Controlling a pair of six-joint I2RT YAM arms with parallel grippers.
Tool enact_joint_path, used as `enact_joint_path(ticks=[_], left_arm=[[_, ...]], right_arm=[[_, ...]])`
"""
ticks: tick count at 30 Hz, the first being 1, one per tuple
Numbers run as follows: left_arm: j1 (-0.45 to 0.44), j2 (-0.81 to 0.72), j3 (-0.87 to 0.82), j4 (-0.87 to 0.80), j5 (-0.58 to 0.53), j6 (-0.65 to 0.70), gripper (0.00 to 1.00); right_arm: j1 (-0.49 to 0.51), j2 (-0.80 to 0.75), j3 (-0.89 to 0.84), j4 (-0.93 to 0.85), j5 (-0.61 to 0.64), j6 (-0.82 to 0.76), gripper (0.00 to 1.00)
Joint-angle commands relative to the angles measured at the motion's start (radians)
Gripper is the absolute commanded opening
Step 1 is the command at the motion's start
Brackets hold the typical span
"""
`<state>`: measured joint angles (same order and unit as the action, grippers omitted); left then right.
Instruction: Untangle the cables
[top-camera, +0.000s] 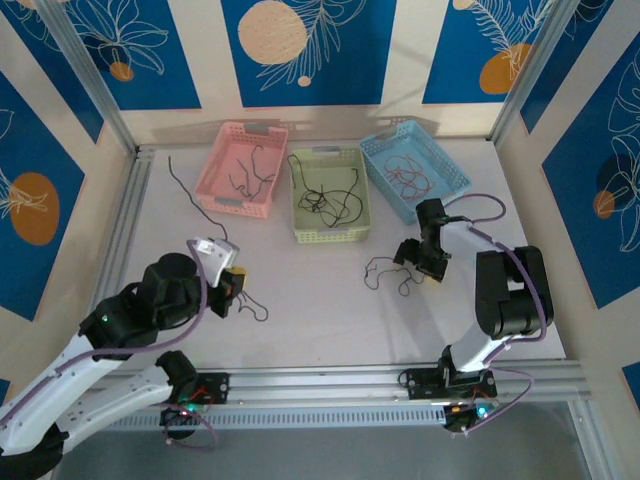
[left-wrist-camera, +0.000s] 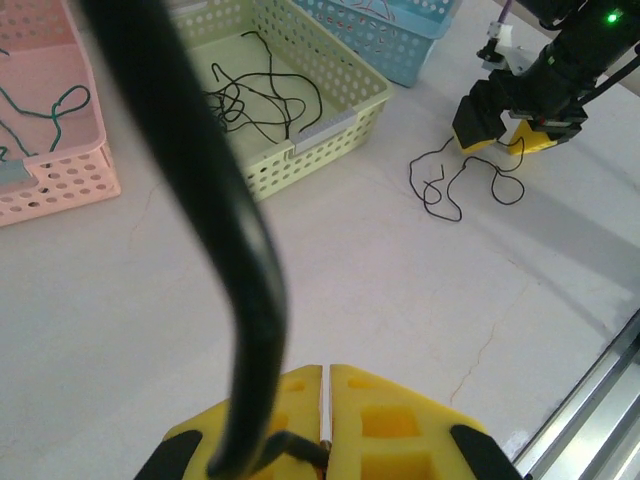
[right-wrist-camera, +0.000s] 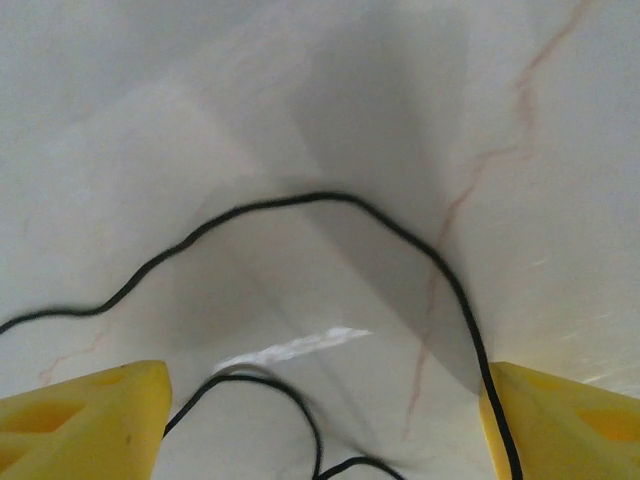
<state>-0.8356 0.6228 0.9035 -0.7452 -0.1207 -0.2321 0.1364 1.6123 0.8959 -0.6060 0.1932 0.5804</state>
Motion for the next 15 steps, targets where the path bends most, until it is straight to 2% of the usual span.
enact_joint_path(ticks=[1, 6, 10, 15], left_arm=[[0.002, -0.011, -0.012, 0.009, 0.003, 0.014, 0.00], [0.002, -0.007, -0.012, 0.008, 0.003, 0.016, 0.00], [0.003, -0.011, -0.014, 0.009, 0.001, 0.017, 0.00], [0.003, -0.011, -0.014, 0.004, -0.004, 0.019, 0.00]], right_arm=[[0.087, -0.001, 0.001, -0.004, -0.147, -0.010, 0.80], [0.207, 0.042, 0.041, -0.027, -0.101, 0.002, 0.80], [0.260, 0.092, 0.080, -0.044, -0.062, 0.012, 0.77], [0.310, 0.139, 0.125, -0.067, -0.041, -0.006, 0.61]])
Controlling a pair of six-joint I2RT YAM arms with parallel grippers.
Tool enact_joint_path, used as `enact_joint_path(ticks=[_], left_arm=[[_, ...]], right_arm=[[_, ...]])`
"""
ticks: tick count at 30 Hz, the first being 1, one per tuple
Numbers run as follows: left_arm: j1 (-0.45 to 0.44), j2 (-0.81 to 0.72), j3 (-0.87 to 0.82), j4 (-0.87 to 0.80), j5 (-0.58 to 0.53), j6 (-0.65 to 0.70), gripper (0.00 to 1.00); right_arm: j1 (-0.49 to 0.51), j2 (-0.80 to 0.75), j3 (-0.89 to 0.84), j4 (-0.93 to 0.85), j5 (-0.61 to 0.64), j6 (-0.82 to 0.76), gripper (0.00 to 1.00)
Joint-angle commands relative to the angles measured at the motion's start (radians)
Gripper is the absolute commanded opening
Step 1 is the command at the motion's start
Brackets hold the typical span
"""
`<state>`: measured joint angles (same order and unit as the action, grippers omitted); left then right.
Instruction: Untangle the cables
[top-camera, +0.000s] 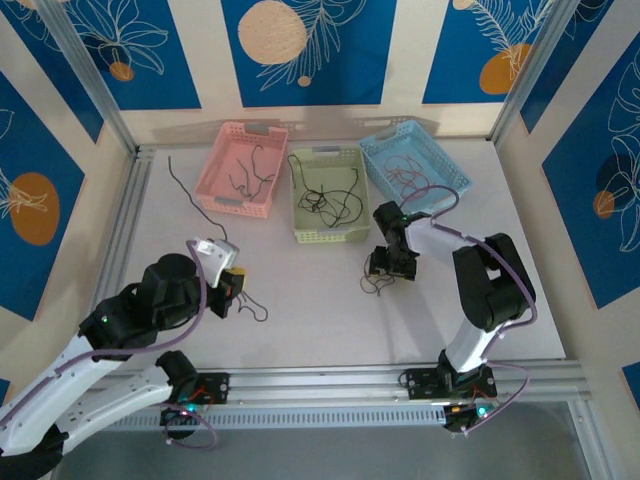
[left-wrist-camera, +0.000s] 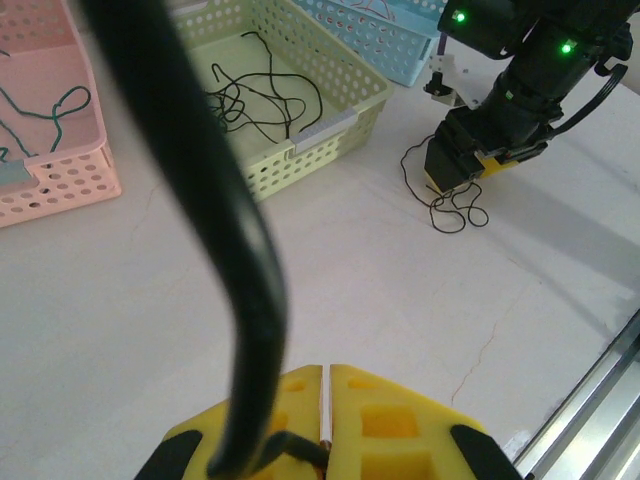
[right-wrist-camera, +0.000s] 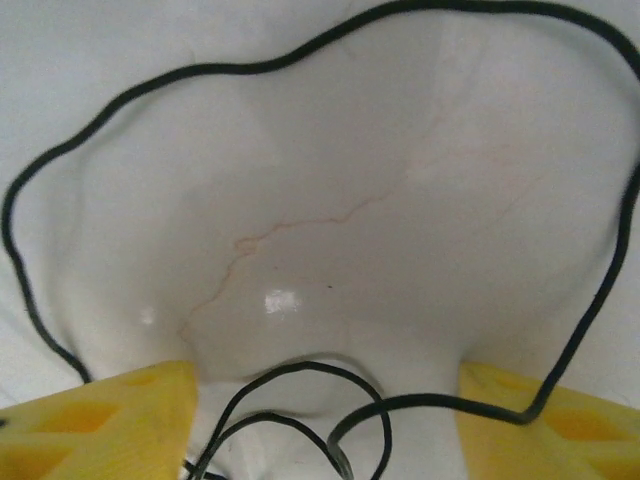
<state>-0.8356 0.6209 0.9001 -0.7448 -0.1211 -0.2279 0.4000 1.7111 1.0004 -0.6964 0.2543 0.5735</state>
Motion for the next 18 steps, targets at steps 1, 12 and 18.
enact_joint_path(ticks=[1, 12, 18], left_arm=[[0.003, -0.010, -0.011, 0.004, -0.005, 0.014, 0.00], [0.002, -0.017, -0.013, -0.001, -0.012, 0.015, 0.00], [0.003, -0.025, -0.015, -0.003, -0.017, 0.017, 0.00]], right_arm=[[0.049, 0.043, 0.022, 0.024, -0.103, -0.002, 0.59], [0.057, -0.057, -0.018, 0.052, -0.124, 0.002, 0.03], [0.066, -0.251, -0.005, 0.046, -0.132, -0.007, 0.00]])
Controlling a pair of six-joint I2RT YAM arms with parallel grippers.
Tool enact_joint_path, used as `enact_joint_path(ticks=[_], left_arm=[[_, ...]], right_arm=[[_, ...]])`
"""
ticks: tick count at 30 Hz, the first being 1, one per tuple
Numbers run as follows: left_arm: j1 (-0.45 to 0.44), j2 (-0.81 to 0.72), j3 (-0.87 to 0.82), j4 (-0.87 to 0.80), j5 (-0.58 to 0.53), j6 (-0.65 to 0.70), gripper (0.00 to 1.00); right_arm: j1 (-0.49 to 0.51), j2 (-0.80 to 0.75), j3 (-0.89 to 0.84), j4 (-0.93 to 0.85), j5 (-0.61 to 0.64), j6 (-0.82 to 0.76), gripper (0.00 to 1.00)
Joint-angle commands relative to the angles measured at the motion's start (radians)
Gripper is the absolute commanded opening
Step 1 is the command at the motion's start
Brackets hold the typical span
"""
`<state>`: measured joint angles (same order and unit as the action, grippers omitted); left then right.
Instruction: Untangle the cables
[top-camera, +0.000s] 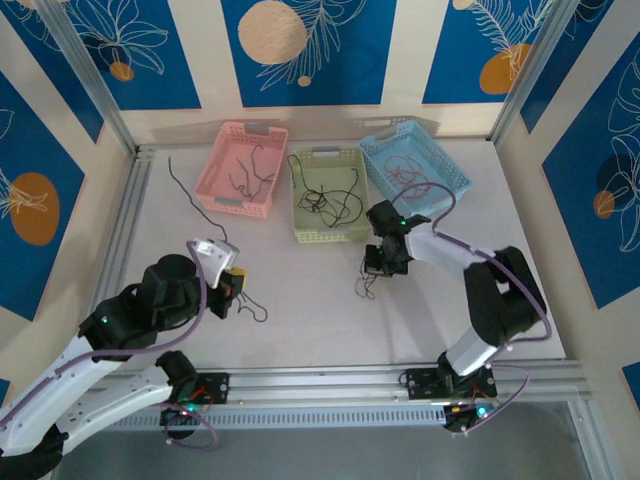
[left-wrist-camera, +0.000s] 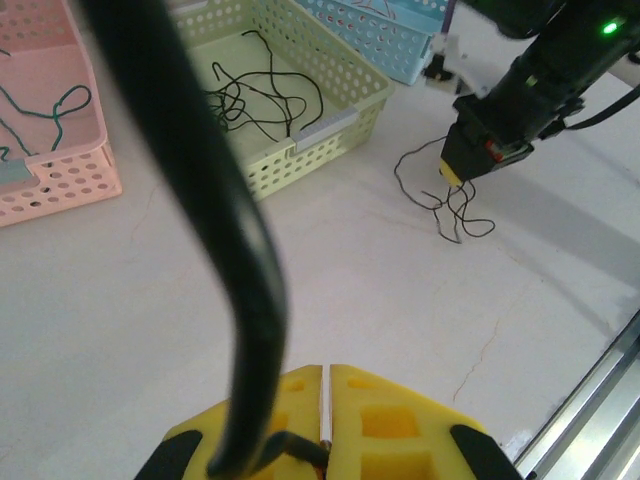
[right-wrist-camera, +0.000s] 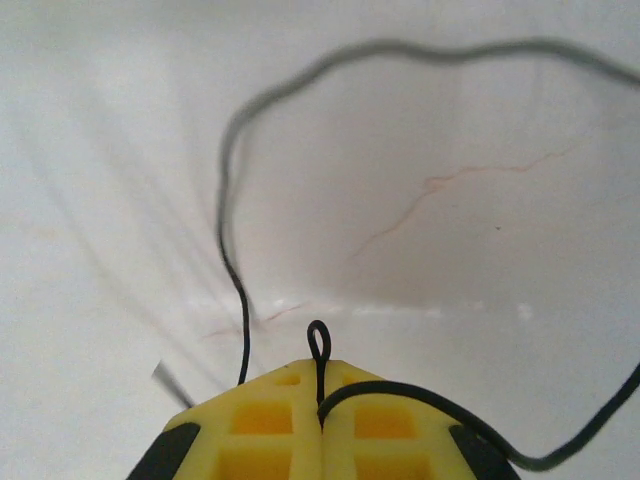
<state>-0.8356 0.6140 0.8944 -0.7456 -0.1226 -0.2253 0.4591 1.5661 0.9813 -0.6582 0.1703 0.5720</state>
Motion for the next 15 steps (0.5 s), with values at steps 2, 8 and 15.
enact_joint_path(ticks=[2, 8, 15], left_arm=[[0.003, -0.022, -0.009, -0.003, -0.017, 0.014, 0.00], [0.003, -0.028, -0.012, -0.003, -0.020, 0.015, 0.00], [0.002, -0.031, -0.014, -0.004, -0.028, 0.014, 0.00]], right_arm=[[0.013, -0.175, 0.055, -0.002, -0.062, -0.018, 0.00], [0.052, -0.276, 0.331, -0.066, -0.066, -0.091, 0.00], [0.053, -0.185, 0.651, -0.011, -0.133, -0.167, 0.00]])
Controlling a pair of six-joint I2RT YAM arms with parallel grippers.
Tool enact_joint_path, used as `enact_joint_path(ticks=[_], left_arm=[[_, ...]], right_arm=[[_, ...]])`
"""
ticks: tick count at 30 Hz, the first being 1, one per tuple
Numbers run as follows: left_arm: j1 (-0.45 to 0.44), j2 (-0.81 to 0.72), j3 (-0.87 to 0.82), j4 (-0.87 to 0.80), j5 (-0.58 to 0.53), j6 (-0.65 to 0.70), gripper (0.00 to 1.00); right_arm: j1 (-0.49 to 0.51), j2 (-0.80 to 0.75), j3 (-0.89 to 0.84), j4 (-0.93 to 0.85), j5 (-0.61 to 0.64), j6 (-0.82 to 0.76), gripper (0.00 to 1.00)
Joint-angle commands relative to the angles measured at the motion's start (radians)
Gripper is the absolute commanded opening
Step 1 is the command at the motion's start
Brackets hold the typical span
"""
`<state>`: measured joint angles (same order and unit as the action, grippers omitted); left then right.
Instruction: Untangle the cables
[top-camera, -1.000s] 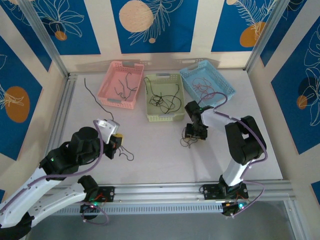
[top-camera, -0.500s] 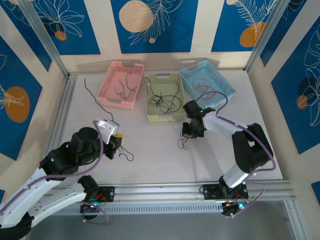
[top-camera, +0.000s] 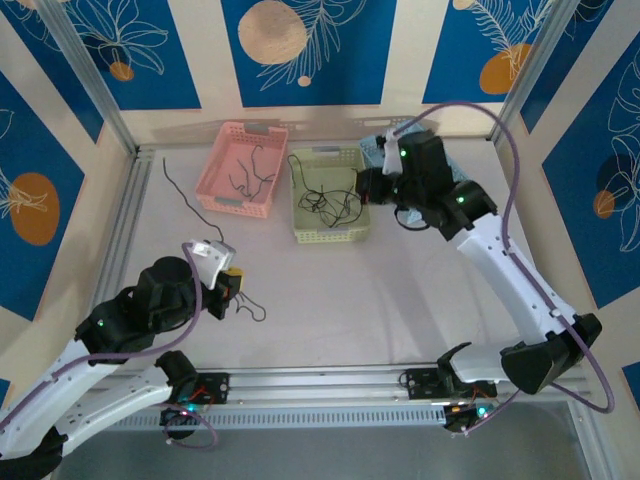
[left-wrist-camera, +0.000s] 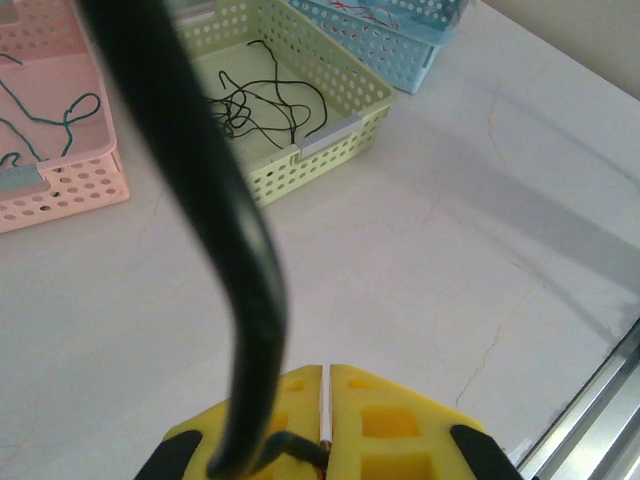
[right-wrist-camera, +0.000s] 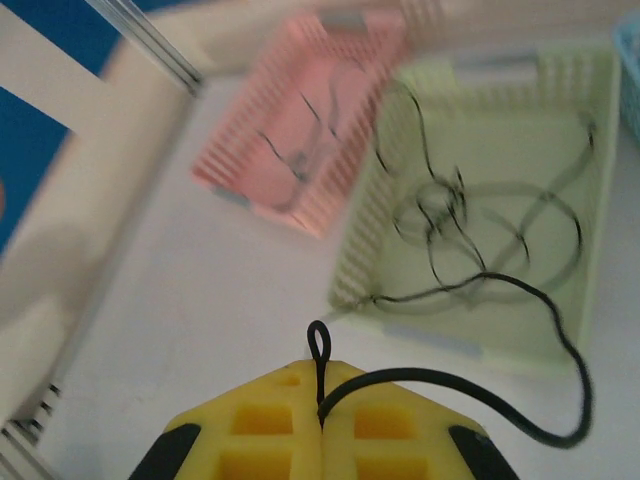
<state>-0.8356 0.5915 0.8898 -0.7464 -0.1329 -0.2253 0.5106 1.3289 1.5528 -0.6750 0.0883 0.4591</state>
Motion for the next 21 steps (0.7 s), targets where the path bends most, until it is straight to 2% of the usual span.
enact_joint_path(ticks=[1, 9, 16, 21], left_arm=[[0.002, -0.008, -0.009, -0.004, -0.019, 0.016, 0.00], [0.002, -0.009, -0.011, -0.007, -0.022, 0.018, 0.00], [0.003, -0.005, -0.012, -0.006, -0.022, 0.017, 0.00], [0.003, -0.005, -0.012, -0.006, -0.024, 0.018, 0.00]], right_arm=[[0.002, 0.082, 0.124, 0.012, -0.060, -0.066, 0.00], [-0.027, 0.340, 0.418, 0.028, -0.109, -0.096, 0.00], [-0.079, 0.592, 0.559, 0.038, -0.151, -0.021, 0.00], [-0.082, 0.726, 0.592, 0.014, -0.111, -0.006, 0.00]])
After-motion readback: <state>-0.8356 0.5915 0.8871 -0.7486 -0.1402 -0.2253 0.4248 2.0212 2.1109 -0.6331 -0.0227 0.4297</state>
